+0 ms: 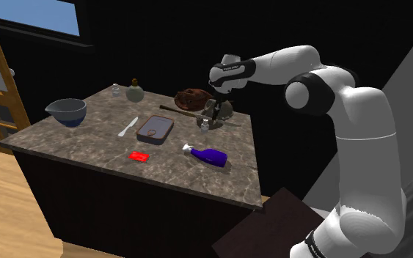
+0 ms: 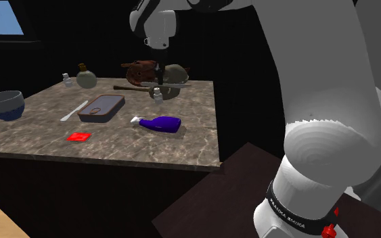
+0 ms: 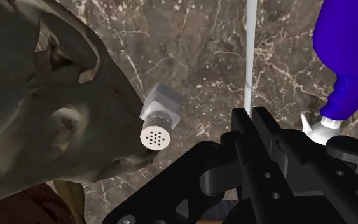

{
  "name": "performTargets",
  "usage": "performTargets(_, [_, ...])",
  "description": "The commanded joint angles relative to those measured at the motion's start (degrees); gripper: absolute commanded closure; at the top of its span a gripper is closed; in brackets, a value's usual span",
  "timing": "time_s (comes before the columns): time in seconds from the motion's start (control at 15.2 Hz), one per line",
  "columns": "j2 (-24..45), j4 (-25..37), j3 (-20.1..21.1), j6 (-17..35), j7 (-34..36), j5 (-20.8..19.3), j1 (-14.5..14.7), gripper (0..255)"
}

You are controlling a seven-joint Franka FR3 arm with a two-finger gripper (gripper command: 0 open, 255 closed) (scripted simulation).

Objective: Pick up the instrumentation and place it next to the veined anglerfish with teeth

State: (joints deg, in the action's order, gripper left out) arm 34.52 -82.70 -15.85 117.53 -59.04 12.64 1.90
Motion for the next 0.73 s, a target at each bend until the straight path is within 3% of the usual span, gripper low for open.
performTargets(0.0, [0.5, -0.7, 0.1, 1.2, -0.1, 0.2, 0.0, 255])
performTargets(0.66, [4.0, -3.0, 0.9, 6.9, -1.0, 1.3, -0.3, 255])
